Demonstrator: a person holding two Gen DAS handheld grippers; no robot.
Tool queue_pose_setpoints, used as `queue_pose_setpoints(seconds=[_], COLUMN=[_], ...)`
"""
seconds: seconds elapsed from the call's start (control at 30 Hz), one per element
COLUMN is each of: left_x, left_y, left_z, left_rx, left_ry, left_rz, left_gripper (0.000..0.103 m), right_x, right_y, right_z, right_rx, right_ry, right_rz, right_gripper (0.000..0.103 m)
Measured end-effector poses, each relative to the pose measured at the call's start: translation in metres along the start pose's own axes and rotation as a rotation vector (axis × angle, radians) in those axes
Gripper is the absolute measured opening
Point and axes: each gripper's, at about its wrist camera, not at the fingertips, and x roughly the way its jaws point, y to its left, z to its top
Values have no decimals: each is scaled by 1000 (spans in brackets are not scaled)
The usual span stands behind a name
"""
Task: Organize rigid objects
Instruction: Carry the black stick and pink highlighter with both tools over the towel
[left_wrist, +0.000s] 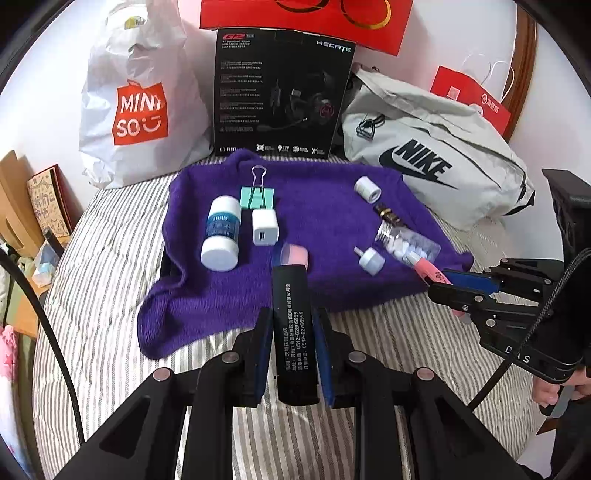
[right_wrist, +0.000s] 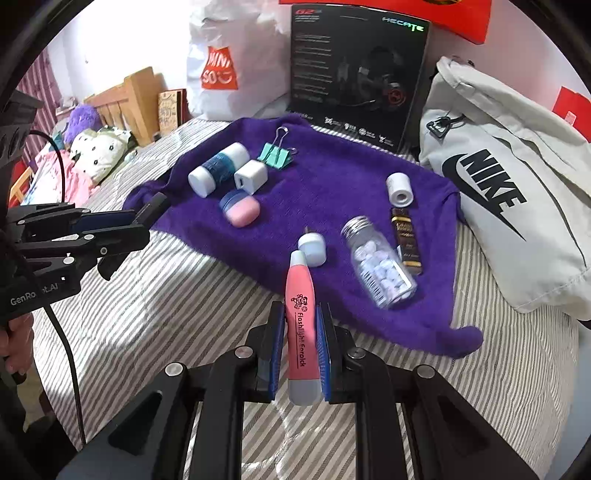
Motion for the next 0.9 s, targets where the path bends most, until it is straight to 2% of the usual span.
queue_pose_setpoints(seconds=[0.13, 0.47, 0.7, 0.9], left_x=[4, 22, 34, 45], left_y=[3, 12, 19, 22], left_z=[12, 30, 35, 36], left_rx=[-11, -33, -52, -61], left_ry=[-10, 9, 33, 51], left_rz=[-37, -25, -16, -16], left_gripper=[22, 22, 22, 22], right_x=[4, 32, 75, 112], right_y=[-8, -44, -75, -80], right_z=[11, 51, 84, 98], right_rx=[20, 64, 116, 106], right_ry=[-9, -35, -19, 48], right_rz=[13, 16, 14, 13], right_gripper=[17, 17, 17, 17])
